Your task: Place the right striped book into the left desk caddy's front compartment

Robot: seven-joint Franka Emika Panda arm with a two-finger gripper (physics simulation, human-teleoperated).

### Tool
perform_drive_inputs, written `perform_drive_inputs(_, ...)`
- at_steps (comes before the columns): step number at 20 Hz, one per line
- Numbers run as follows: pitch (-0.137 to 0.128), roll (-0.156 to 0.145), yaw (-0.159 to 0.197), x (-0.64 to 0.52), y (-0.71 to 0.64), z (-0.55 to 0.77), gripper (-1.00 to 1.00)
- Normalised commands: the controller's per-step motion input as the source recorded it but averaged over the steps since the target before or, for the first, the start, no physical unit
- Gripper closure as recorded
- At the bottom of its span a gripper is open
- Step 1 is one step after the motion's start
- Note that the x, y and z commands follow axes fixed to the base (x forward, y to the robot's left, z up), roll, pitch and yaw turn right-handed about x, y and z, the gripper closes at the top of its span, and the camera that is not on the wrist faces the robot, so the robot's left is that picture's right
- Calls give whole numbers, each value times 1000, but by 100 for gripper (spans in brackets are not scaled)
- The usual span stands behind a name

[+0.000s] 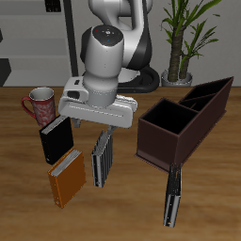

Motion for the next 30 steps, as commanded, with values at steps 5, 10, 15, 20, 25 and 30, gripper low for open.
perform_drive_inputs(5, -2, 20, -27, 48, 47, -300, -100)
perform_drive_inputs(10, -1, 7, -33, 9, 63, -198, -100)
perform_drive_inputs(15, 28, 25, -17, 30, 104, -239, -100)
perform_drive_inputs(20, 38, 15, 3, 80, -4, -302, -100)
perform_drive_inputs(25, 29, -2, -28, 37, -17, -191, -100)
perform_drive_inputs(30, 12, -1, -17, -19, -30, -157, 100)
